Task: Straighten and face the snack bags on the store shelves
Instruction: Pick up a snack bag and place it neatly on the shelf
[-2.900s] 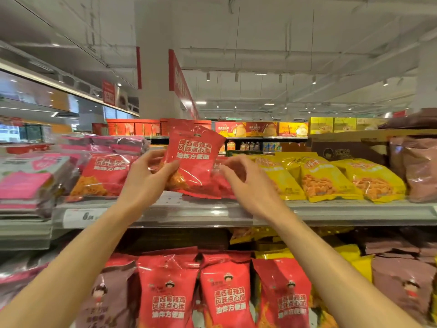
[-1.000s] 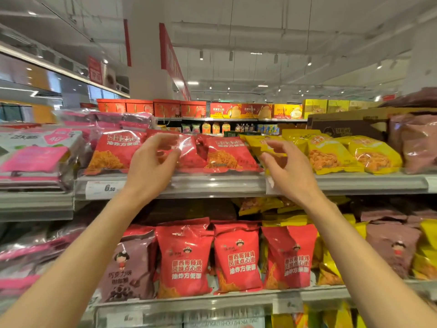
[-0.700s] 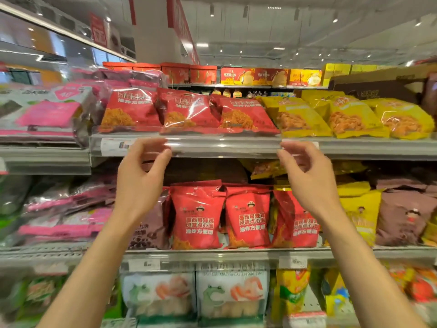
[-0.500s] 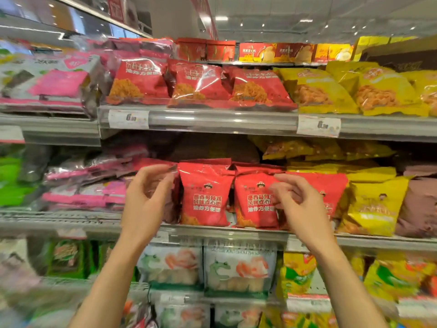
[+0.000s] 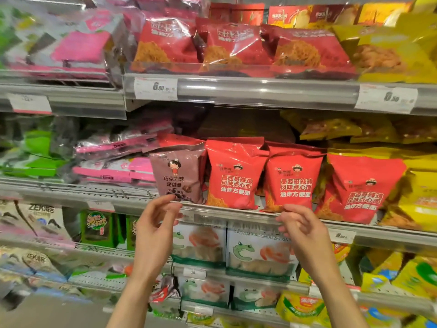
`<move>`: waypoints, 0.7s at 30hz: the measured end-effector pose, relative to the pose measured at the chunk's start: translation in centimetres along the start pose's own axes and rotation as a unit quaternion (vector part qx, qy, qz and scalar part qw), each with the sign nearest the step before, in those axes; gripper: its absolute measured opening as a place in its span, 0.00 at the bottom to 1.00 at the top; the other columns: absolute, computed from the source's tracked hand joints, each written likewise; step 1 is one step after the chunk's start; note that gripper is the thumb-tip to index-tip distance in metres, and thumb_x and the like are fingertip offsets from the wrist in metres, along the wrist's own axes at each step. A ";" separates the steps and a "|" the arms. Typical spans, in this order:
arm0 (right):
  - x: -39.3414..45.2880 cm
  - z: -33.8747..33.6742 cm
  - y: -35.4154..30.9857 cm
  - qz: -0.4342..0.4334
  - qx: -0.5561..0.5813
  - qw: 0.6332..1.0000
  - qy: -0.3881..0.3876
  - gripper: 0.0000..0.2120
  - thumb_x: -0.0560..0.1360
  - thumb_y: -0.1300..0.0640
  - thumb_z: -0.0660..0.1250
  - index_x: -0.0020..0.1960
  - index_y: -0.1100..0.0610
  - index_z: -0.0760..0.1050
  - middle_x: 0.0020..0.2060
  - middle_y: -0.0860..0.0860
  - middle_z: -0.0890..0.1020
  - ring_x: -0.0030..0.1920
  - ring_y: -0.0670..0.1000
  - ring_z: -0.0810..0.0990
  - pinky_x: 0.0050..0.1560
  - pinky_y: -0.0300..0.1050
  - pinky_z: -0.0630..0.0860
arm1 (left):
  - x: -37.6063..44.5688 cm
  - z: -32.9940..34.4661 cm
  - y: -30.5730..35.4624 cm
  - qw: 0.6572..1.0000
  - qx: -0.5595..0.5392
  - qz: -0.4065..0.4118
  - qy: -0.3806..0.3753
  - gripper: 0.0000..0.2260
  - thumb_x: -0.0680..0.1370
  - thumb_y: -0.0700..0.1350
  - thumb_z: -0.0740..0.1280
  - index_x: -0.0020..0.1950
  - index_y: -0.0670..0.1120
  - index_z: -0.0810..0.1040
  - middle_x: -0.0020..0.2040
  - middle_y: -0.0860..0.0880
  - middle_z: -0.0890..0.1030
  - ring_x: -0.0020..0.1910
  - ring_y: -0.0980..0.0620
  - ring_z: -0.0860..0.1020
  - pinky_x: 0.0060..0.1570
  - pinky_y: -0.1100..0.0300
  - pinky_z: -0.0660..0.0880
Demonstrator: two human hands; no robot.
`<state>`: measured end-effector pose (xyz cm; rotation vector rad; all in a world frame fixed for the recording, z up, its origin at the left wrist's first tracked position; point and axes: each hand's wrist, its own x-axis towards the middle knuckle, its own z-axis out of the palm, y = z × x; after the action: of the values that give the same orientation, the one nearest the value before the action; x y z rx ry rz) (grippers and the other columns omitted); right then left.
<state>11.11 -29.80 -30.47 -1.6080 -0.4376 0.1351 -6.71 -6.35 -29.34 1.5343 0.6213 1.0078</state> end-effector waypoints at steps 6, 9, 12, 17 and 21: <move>-1.1 4.9 -1.3 -0.007 -0.030 0.999 0.028 0.06 0.80 0.55 0.69 0.56 0.45 0.78 0.43 0.47 0.87 0.43 0.46 0.86 0.52 0.49 0.80 | 4.0 -3.8 -1.0 0.999 0.002 0.010 -0.039 0.06 0.80 0.47 0.71 0.56 0.54 0.82 0.51 0.57 0.86 0.52 0.59 0.83 0.52 0.59 0.77; -1.3 8.6 -1.9 0.000 -0.019 0.999 0.038 0.06 0.80 0.54 0.69 0.55 0.44 0.79 0.44 0.47 0.87 0.44 0.48 0.86 0.53 0.51 0.80 | 7.1 -5.9 -1.4 0.998 0.019 0.012 -0.063 0.05 0.81 0.48 0.70 0.56 0.55 0.81 0.51 0.58 0.85 0.52 0.59 0.83 0.53 0.56 0.77; -0.9 12.4 -2.7 -0.008 -0.028 0.999 0.024 0.07 0.80 0.54 0.69 0.56 0.44 0.79 0.40 0.51 0.86 0.41 0.52 0.84 0.45 0.49 0.80 | 9.3 -7.0 -1.7 0.994 0.053 0.036 -0.087 0.06 0.82 0.46 0.69 0.56 0.55 0.79 0.49 0.61 0.84 0.50 0.63 0.81 0.51 0.59 0.76; 1.0 18.1 -3.4 -0.053 -0.167 0.984 -0.004 0.12 0.81 0.50 0.67 0.64 0.47 0.77 0.32 0.38 0.77 0.33 0.40 0.76 0.40 0.41 0.73 | 11.8 -6.5 -1.7 0.978 0.120 0.057 -0.158 0.13 0.81 0.46 0.70 0.63 0.56 0.74 0.56 0.63 0.78 0.51 0.77 0.75 0.47 0.79 0.70; 1.8 20.9 -4.6 -0.027 -0.245 0.969 -0.010 0.24 0.82 0.44 0.64 0.76 0.49 0.69 0.31 0.50 0.83 0.31 0.44 0.80 0.40 0.44 0.79 | 12.5 -5.7 -2.1 0.975 0.109 0.049 -0.190 0.15 0.81 0.44 0.71 0.66 0.52 0.73 0.55 0.58 0.80 0.50 0.75 0.77 0.45 0.79 0.72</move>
<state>4.60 -9.52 -27.62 -2.0792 -0.5608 -0.0013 -5.14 7.40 -28.15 1.9064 0.3967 0.7055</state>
